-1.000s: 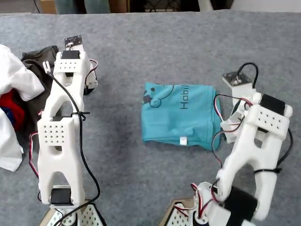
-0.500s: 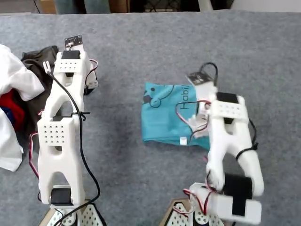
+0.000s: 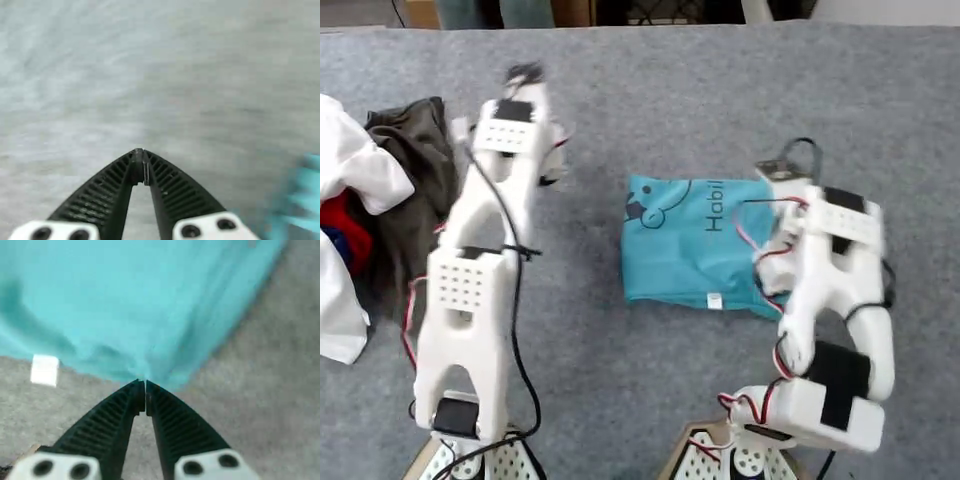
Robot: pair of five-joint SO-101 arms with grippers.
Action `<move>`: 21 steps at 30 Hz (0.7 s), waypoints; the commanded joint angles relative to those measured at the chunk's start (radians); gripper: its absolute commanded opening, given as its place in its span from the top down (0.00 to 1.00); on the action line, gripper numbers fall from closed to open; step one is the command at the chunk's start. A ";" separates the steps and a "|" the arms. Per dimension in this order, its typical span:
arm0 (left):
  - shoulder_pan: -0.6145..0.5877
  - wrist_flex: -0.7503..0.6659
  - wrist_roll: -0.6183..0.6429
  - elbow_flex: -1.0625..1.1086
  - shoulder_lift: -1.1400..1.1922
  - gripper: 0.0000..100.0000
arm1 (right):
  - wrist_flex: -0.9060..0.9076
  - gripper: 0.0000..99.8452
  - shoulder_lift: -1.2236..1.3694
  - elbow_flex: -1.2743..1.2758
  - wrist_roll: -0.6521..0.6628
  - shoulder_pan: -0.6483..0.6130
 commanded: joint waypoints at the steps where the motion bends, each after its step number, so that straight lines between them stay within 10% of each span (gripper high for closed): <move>1: 0.133 0.026 -0.009 -0.228 -0.071 0.97 | 0.034 0.99 -0.125 -0.033 0.006 0.130; 12: 0.323 -0.017 -0.002 -0.291 0.089 0.97 | -0.064 0.99 -0.493 0.211 -0.137 -0.006; 21: 0.268 -0.115 -0.002 -0.306 0.273 0.97 | -0.624 0.99 -0.570 0.705 -0.114 -0.054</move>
